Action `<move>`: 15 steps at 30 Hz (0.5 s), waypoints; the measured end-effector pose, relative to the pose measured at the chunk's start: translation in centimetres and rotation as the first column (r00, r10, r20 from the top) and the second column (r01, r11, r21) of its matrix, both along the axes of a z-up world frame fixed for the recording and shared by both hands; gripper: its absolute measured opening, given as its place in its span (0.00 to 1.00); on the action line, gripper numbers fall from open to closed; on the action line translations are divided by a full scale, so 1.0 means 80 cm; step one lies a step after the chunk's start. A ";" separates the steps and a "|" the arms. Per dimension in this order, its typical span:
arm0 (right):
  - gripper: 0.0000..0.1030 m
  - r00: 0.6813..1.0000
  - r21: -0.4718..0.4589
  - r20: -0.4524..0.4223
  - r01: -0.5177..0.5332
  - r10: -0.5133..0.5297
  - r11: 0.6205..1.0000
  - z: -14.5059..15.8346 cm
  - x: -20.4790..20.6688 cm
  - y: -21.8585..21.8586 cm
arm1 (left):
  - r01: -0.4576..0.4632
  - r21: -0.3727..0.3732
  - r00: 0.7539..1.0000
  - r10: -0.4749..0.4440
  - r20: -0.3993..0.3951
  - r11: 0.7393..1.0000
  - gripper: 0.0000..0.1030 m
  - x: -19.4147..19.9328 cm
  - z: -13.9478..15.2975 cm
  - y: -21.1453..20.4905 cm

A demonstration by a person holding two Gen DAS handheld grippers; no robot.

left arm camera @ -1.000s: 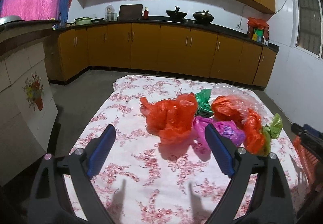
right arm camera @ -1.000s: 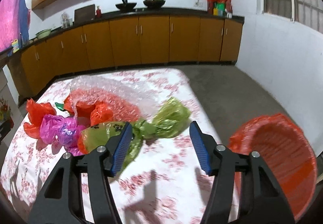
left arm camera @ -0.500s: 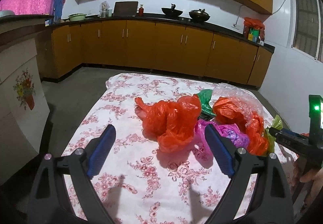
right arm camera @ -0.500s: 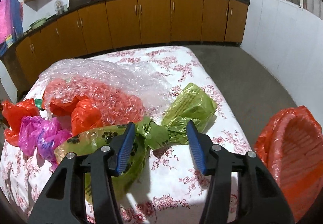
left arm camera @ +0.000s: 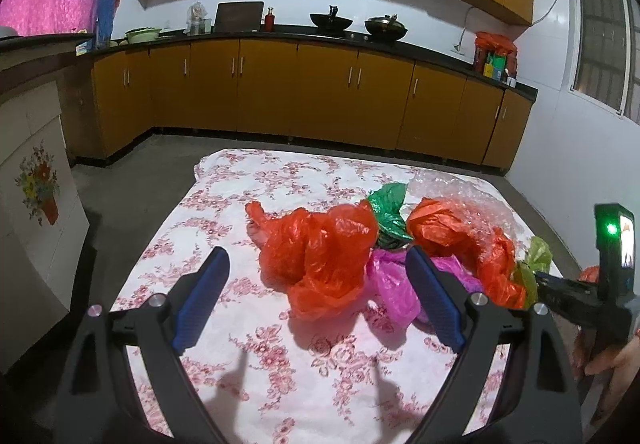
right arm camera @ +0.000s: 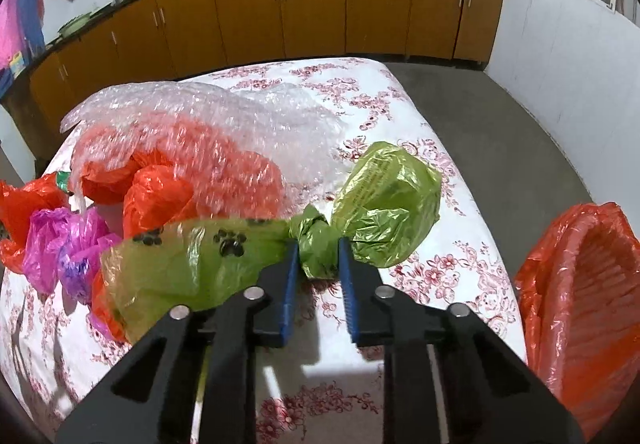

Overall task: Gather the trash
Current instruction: 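Grasp the red bag with the left tool while the right tool grasps the green bag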

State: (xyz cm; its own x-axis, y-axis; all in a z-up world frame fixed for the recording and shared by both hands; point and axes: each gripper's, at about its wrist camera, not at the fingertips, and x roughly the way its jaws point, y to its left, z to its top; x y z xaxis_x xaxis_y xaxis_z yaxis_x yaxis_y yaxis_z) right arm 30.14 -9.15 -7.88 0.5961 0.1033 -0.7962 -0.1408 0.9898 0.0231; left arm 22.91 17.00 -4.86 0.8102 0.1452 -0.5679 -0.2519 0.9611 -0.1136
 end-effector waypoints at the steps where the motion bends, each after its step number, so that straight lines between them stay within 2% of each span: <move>1: 0.18 1.000 0.002 0.000 -0.001 0.001 1.000 0.000 -0.002 -0.001 | -0.006 -0.001 1.000 0.006 -0.007 1.000 0.85 0.006 0.000 0.000; 5: 0.16 1.000 0.009 -0.001 0.004 -0.004 1.000 0.000 -0.007 -0.006 | -0.017 0.002 0.999 0.017 -0.032 1.000 0.81 0.030 0.001 0.000; 7: 0.16 1.000 0.012 -0.001 0.005 -0.005 1.000 0.000 -0.010 -0.008 | -0.007 0.005 0.999 0.008 -0.053 1.000 0.71 0.043 -0.002 -0.002; 11: 0.16 1.000 0.020 -0.001 0.005 -0.005 1.000 -0.001 -0.012 -0.011 | 0.005 0.007 0.995 -0.004 -0.097 1.000 0.59 0.063 -0.011 -0.005; 15: 0.16 1.000 0.024 -0.002 0.005 -0.005 1.000 -0.001 -0.013 -0.014 | 0.015 -0.007 0.991 -0.015 -0.132 1.000 0.34 0.073 -0.022 -0.003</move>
State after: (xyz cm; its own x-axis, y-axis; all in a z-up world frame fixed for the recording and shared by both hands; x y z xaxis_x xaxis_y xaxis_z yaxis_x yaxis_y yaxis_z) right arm 29.09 -10.26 -7.95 0.5950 0.1192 -0.7949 -0.1356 0.9896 0.0469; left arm 28.78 16.75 -6.65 0.7304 0.1302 -0.6705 -0.2506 0.9643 -0.0858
